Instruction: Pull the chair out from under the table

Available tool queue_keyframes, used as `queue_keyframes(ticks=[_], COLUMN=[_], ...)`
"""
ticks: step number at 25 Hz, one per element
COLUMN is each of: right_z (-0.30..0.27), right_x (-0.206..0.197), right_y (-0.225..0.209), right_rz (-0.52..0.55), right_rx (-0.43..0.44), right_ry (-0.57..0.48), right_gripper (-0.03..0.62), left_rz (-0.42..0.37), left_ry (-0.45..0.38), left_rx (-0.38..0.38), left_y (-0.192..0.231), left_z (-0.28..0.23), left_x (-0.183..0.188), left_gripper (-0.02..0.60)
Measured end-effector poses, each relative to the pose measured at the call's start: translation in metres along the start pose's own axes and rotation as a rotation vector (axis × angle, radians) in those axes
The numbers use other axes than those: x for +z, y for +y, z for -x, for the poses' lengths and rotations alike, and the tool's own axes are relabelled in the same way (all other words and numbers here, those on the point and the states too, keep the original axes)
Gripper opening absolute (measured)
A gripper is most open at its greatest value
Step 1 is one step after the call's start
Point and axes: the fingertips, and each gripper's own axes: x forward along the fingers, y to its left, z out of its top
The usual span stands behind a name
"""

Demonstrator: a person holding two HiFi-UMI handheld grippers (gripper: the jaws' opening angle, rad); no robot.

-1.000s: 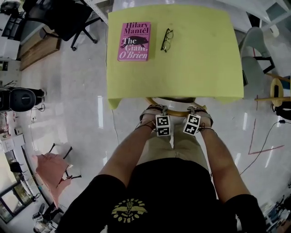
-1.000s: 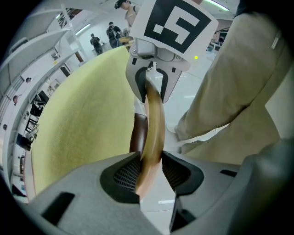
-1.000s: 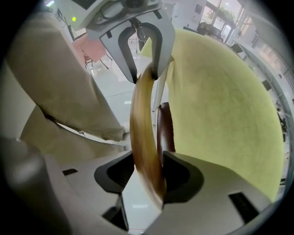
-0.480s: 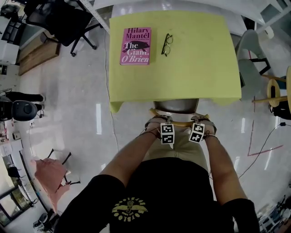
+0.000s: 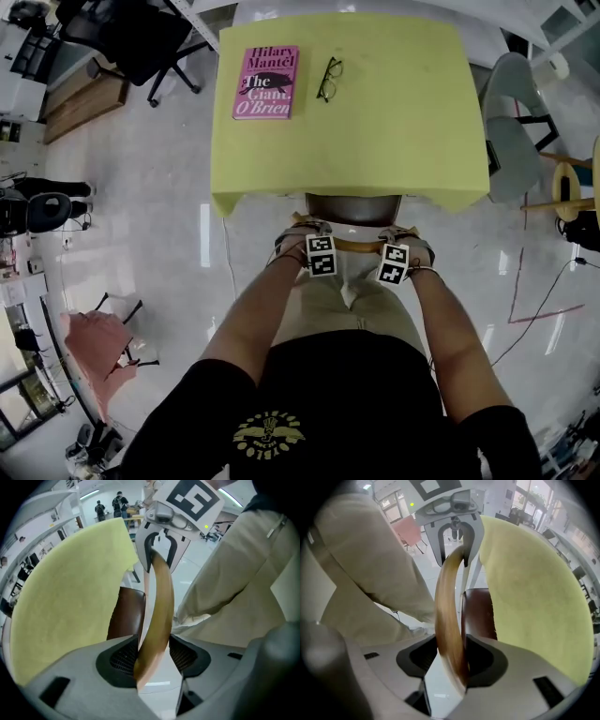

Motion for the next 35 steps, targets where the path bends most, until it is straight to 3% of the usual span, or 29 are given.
queue_keyframes(ticks=[5, 18, 25, 35], right_z=[-0.002, 0.008, 0.008, 0.003], right_x=[-0.011, -0.043, -0.041, -0.034], right_y=[0.01, 0.074, 0.121, 0.166], right_rz=[0.035, 0.163, 0.157, 0.111], right_rx=[0.02, 0.04, 0.07, 0.045], right_ry=[-0.001, 0.043, 0.04, 0.083], right_gripper=[0.186, 0.187, 0.186, 0.186], left_rz=[-0.003, 0.125, 0.124, 0.084], left_ry=[0.048, 0.086, 0.066, 0.01], left_rx=[-0.03, -0.017, -0.039, -0.034], left_y=[-0.015, -0.1, -0.145, -0.184], left_z=[-0.011, -0.019, -0.018, -0.02], left_x=[0.009, 0.038, 0.035, 0.024], left_gripper=[0.184, 0.173, 0.169, 0.164])
